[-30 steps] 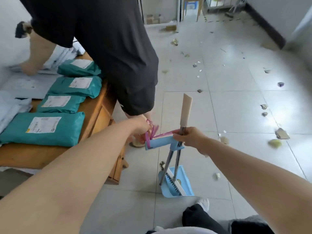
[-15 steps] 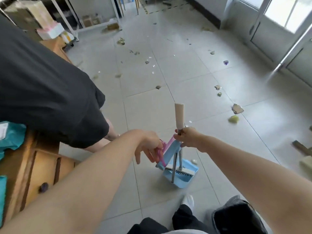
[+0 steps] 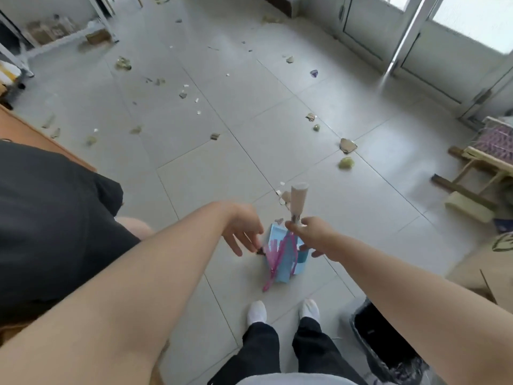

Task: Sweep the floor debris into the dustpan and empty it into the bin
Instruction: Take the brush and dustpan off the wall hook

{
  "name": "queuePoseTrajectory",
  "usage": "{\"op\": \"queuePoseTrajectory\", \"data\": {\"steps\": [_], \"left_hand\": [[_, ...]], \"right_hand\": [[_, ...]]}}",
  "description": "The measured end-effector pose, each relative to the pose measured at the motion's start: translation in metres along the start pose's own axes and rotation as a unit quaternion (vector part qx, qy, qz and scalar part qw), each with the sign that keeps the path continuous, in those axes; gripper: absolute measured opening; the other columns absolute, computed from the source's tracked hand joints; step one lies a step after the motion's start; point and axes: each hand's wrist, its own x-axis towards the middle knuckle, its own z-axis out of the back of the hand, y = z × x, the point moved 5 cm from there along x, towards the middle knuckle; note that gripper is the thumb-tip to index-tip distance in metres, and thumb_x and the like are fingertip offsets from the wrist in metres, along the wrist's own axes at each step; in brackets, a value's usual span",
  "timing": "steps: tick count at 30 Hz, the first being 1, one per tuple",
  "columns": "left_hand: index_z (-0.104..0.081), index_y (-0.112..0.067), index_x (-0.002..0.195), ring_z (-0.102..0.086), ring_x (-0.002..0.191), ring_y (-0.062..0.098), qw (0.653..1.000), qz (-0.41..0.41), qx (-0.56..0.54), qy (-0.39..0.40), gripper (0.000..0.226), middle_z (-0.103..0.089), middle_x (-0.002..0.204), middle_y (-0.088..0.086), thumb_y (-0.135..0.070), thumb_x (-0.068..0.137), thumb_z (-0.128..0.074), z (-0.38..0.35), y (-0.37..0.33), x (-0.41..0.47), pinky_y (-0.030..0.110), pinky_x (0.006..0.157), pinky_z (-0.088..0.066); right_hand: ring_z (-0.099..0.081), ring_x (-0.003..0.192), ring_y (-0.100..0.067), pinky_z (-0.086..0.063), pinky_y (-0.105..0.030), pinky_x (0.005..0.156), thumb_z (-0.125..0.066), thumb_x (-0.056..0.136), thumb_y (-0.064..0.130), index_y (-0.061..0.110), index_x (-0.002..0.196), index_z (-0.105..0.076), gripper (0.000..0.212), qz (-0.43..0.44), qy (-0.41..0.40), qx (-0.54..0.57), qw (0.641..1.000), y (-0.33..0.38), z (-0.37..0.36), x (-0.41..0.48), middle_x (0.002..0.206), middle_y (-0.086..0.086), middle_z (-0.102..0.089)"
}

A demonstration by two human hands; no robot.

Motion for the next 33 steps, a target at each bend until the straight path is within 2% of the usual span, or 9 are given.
{"op": "queuePoseTrajectory", "data": {"steps": [3, 7, 9, 11, 13, 16, 23, 29, 33], "left_hand": [[-0.051, 0.002, 0.122, -0.063, 0.069, 0.021, 0.99, -0.06, -0.105, -0.077, 0.027, -0.062, 0.086, 0.013, -0.013, 0.101, -0.044, 0.015, -0.016, 0.009, 0.038, 0.067, -0.06], [-0.054, -0.001, 0.116, -0.065, 0.07, 0.019, 0.985, -0.094, -0.136, -0.044, 0.039, -0.063, 0.091, 0.012, -0.035, 0.095, -0.056, 0.008, -0.035, 0.009, 0.033, 0.062, -0.06], [-0.055, -0.003, 0.119, -0.066, 0.063, 0.017, 0.987, -0.102, -0.118, -0.028, 0.049, -0.065, 0.085, 0.01, -0.041, 0.089, -0.063, 0.002, -0.042, 0.009, 0.029, 0.057, -0.059], [-0.054, -0.004, 0.122, -0.066, 0.061, 0.016, 0.989, -0.107, -0.106, -0.011, 0.053, -0.065, 0.082, 0.008, -0.045, 0.087, -0.062, -0.004, -0.047, 0.009, 0.027, 0.056, -0.058], [-0.053, -0.006, 0.119, -0.066, 0.06, 0.016, 0.988, -0.114, -0.105, 0.008, 0.054, -0.066, 0.078, 0.007, -0.05, 0.088, -0.059, -0.007, -0.055, 0.005, 0.026, 0.056, -0.058], [-0.053, -0.007, 0.115, -0.066, 0.057, 0.014, 0.986, -0.132, -0.095, 0.032, 0.05, -0.066, 0.072, 0.005, -0.049, 0.088, -0.06, -0.011, -0.07, -0.003, 0.024, 0.054, -0.058], [-0.059, -0.006, 0.11, -0.067, 0.063, 0.015, 0.991, -0.108, -0.034, 0.075, 0.043, -0.069, 0.077, 0.01, -0.042, 0.088, -0.058, -0.042, -0.096, -0.004, 0.023, 0.057, -0.058], [-0.059, -0.001, 0.123, -0.069, 0.064, 0.017, 0.993, -0.044, 0.002, 0.109, 0.066, -0.069, 0.086, 0.013, -0.047, 0.078, -0.07, -0.08, -0.101, 0.004, 0.021, 0.051, -0.058], [-0.062, 0.0, 0.109, -0.067, 0.061, 0.014, 0.99, -0.013, 0.061, 0.127, 0.042, -0.067, 0.079, 0.011, -0.032, 0.082, -0.065, -0.107, -0.105, 0.004, 0.019, 0.048, -0.055]], "right_hand": [[-0.068, 0.084, -0.022, -0.058, -0.042, 0.082, -0.053, 0.095, 0.048, 0.008, 0.117, -0.053, 0.045, -0.046, -0.009, 0.087, 0.995, -0.004, -0.014, -0.004, 0.115, -0.013, -0.065], [-0.067, 0.097, -0.028, -0.061, -0.037, 0.067, -0.056, 0.094, 0.029, 0.008, 0.11, -0.048, 0.028, -0.046, -0.061, 0.154, 0.985, 0.002, -0.025, -0.004, 0.113, -0.014, -0.063], [-0.065, 0.087, -0.024, -0.053, -0.028, 0.055, -0.05, 0.094, 0.023, 0.008, 0.116, -0.052, 0.027, -0.061, -0.067, 0.15, 0.985, 0.005, -0.036, -0.002, 0.107, -0.013, -0.062], [-0.061, 0.083, -0.025, -0.05, -0.029, 0.062, -0.046, 0.095, 0.019, 0.007, 0.117, -0.052, 0.026, -0.061, -0.105, 0.121, 0.985, 0.006, -0.039, -0.002, 0.101, -0.012, -0.061], [-0.061, 0.1, -0.033, -0.047, -0.032, 0.074, -0.044, 0.095, 0.019, 0.007, 0.124, -0.052, 0.033, -0.055, -0.184, 0.062, 0.979, 0.004, -0.03, -0.009, 0.114, -0.015, -0.06], [-0.06, 0.096, -0.033, -0.041, -0.031, 0.069, -0.041, 0.093, 0.02, 0.008, 0.124, -0.054, 0.035, -0.049, -0.237, 0.01, 0.97, -0.002, -0.015, -0.025, 0.114, -0.015, -0.062], [-0.061, 0.096, -0.033, -0.042, -0.032, 0.069, -0.04, 0.091, 0.018, 0.01, 0.12, -0.055, 0.034, -0.04, -0.214, -0.039, 0.975, -0.029, -0.007, -0.038, 0.112, -0.013, -0.062], [-0.057, 0.085, -0.03, -0.04, -0.033, 0.064, -0.04, 0.093, 0.023, 0.014, 0.107, -0.053, 0.021, -0.021, -0.185, -0.085, 0.979, -0.068, -0.006, -0.048, 0.099, -0.008, -0.059], [-0.06, 0.084, -0.026, -0.047, -0.032, 0.066, -0.045, 0.087, 0.026, 0.016, 0.101, -0.058, 0.021, -0.003, -0.146, -0.131, 0.981, -0.09, 0.007, -0.057, 0.094, -0.005, -0.062]]}}
